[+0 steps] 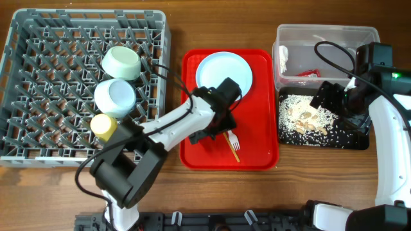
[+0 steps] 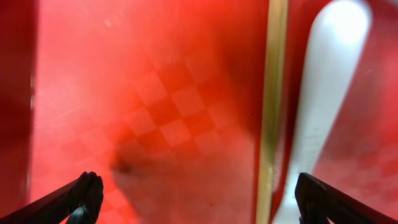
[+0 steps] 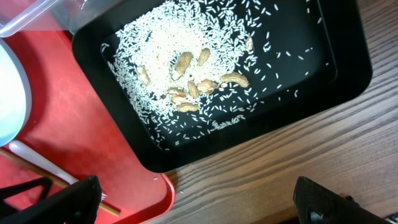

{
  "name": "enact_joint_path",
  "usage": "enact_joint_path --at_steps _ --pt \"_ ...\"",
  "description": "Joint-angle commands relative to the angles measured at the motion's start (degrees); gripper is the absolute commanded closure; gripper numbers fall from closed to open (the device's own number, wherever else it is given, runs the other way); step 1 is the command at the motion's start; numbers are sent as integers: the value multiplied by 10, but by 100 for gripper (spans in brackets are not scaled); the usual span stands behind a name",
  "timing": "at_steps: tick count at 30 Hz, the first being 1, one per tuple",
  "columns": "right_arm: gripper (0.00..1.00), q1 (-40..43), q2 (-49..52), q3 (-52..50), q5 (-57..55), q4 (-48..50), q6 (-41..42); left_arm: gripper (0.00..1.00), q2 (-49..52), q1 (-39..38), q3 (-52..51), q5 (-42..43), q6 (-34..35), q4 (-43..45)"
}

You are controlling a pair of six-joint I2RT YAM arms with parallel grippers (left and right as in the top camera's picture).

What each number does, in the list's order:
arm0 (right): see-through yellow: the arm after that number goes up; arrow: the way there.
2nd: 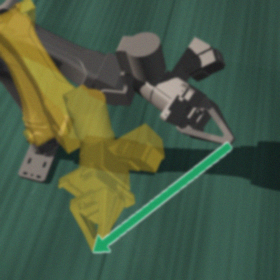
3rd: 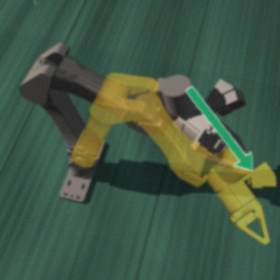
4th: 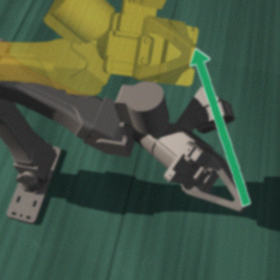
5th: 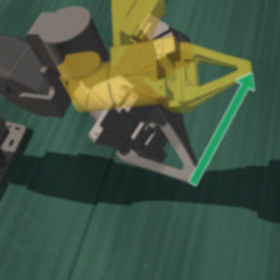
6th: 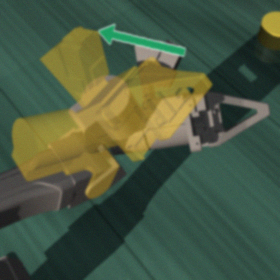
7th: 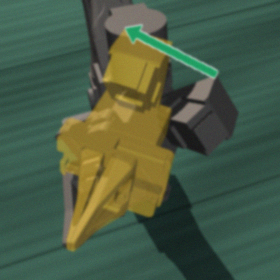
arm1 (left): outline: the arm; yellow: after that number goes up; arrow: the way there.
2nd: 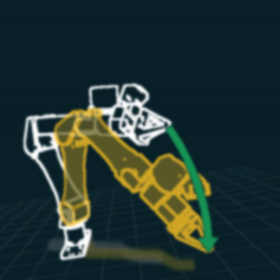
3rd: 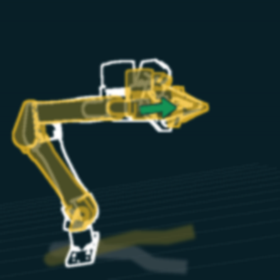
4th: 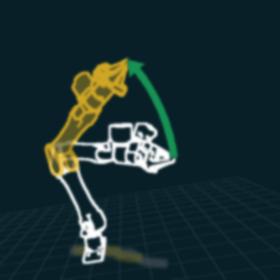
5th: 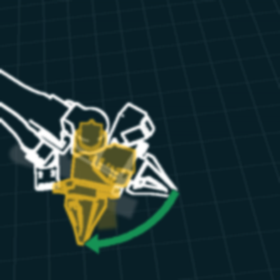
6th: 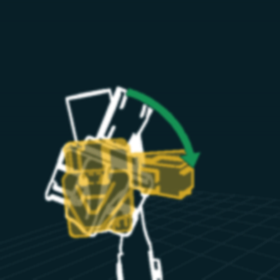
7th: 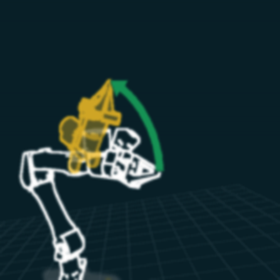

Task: Sort waste into correct bins and load items into the dishwasher rack
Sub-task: 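Reach the left gripper to the wooden chopstick on the tray and grasp it, then carry the chopstick to the dish rack and drop it in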

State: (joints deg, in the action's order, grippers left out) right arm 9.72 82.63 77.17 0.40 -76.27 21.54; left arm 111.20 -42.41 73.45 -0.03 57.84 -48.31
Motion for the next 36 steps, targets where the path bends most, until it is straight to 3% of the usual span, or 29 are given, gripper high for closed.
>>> enact_joint_path --at_steps 1,5,6,9,17,24,27,36 --pt "0 3 -7 3 9 -1 -6 0 28 -3 -4 -24 11 -2" --pt "0 3 -7 3 9 -1 -8 4 33 -3 -4 -24 11 -10" --pt "0 3 -7 3 9 -1 -8 19 33 -3 -4 -24 11 -12" --pt "0 3 -7 3 9 -1 -8 45 33 -4 -4 -24 11 -20" --pt "0 3 -7 3 9 0 -8 80 33 -4 -4 -23 11 -26" --pt "0 3 -7 3 9 -1 -8 82 32 -4 -4 -10 11 -30" --pt "0 3 -7 3 9 -1 -8 96 32 -3 -4 -10 11 -30" --pt "0 3 -7 3 9 -1 -8 96 -27 27 -3 -9 8 -37"
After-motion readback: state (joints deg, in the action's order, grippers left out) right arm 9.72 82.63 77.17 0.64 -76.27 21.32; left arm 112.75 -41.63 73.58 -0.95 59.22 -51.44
